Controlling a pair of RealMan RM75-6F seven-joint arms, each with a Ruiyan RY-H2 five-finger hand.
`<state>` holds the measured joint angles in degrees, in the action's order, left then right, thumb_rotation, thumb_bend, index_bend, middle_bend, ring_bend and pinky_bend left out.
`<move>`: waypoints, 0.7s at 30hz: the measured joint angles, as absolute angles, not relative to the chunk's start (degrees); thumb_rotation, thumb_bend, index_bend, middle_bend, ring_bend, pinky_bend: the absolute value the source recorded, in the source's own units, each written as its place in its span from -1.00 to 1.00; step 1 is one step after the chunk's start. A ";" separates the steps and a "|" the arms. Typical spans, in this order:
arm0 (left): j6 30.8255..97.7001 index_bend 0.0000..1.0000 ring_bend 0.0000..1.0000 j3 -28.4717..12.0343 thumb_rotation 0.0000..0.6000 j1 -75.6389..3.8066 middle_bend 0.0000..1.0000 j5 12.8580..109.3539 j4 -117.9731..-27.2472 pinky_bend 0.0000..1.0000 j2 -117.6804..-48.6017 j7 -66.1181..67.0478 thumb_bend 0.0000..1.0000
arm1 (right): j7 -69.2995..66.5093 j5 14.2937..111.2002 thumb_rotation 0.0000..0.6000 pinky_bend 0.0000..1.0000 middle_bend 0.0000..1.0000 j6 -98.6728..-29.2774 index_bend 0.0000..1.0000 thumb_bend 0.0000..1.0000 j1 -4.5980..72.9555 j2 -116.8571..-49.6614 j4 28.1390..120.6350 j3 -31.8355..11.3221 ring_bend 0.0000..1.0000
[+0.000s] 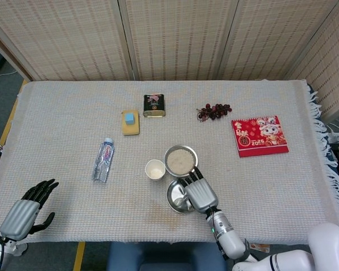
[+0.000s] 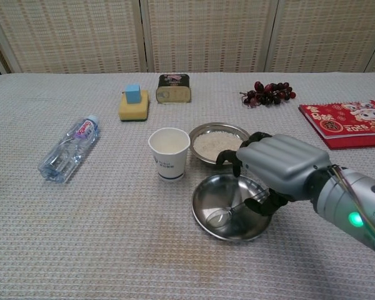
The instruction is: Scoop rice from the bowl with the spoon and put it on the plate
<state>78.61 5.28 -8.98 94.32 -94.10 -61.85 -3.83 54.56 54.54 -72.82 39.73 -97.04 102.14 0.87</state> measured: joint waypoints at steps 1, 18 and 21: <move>78.66 -1.00 -1.00 5.28 1.00 -9.00 -1.00 94.40 -94.02 -0.71 -61.81 -4.20 -0.16 | 54.68 55.99 1.00 -1.00 -0.64 -74.26 -0.83 -0.47 39.24 -96.39 102.87 1.20 -1.00; 84.91 -1.00 -1.00 1.88 1.00 -7.32 -1.00 92.61 -89.48 -0.73 -63.88 -5.50 -0.18 | 29.35 78.20 1.00 -1.00 -1.00 -108.34 -1.00 -0.62 11.05 -77.76 97.94 12.96 -1.00; 84.17 -1.00 -1.00 1.59 1.00 -7.46 -1.00 91.80 -89.86 -0.73 -64.17 -4.36 -0.19 | 25.23 79.02 1.00 -1.00 -1.00 -108.76 -1.00 -0.62 9.50 -74.04 97.94 12.71 -1.00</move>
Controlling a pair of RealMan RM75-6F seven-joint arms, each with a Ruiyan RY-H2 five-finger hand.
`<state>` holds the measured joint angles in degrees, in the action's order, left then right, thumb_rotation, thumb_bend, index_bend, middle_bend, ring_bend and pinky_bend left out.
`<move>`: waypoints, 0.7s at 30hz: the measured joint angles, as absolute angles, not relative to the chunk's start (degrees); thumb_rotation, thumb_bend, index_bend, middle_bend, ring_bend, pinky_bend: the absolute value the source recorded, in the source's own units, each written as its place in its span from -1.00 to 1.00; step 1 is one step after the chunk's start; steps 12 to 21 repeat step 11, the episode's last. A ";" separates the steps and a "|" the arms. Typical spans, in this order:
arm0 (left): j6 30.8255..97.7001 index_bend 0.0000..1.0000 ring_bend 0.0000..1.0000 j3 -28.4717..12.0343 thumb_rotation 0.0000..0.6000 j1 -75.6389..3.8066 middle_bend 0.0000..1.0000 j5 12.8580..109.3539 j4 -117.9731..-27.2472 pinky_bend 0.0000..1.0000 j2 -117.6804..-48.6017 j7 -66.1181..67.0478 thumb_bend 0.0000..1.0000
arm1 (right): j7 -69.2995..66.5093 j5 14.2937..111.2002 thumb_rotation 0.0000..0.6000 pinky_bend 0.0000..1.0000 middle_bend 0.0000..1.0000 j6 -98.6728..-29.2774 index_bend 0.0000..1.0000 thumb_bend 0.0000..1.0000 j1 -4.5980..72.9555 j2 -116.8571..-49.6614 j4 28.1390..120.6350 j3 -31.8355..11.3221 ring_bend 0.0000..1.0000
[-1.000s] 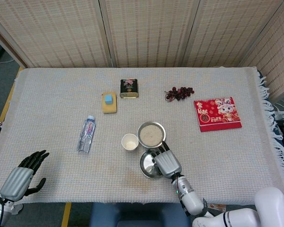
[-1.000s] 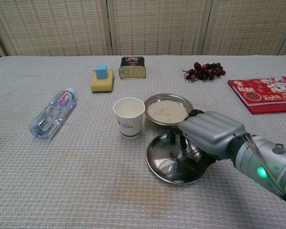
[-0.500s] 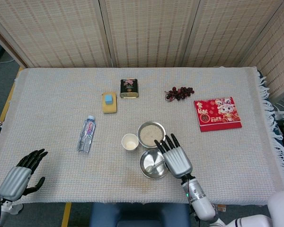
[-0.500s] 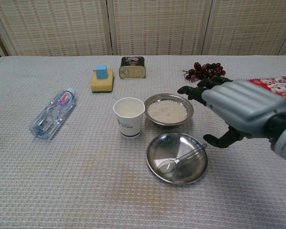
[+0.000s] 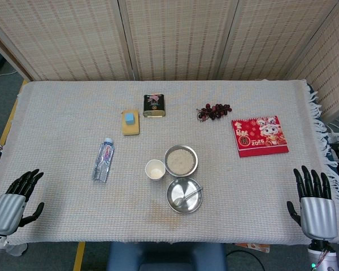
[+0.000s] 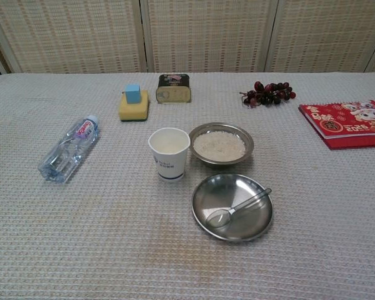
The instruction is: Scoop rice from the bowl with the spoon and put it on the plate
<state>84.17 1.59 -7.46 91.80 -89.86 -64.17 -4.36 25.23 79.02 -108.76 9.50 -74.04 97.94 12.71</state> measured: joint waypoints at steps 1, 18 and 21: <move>84.09 -1.00 -1.00 1.47 1.00 -7.47 -1.00 91.58 -90.03 -0.73 -64.30 -3.70 -0.19 | 23.64 79.39 1.00 -1.00 -1.00 -108.34 -1.00 -0.62 9.04 -72.88 97.99 12.50 -1.00; 84.47 -1.00 -1.00 1.44 1.00 -7.41 -1.00 92.43 -90.40 -0.73 -65.17 -0.80 -0.19 | 14.83 86.32 1.00 -1.00 -1.00 -105.81 -1.00 -0.62 6.90 -71.91 94.55 9.47 -1.00; 84.47 -1.00 -1.00 1.44 1.00 -7.41 -1.00 92.43 -90.40 -0.73 -65.17 -0.80 -0.19 | 14.83 86.32 1.00 -1.00 -1.00 -105.81 -1.00 -0.62 6.90 -71.91 94.55 9.47 -1.00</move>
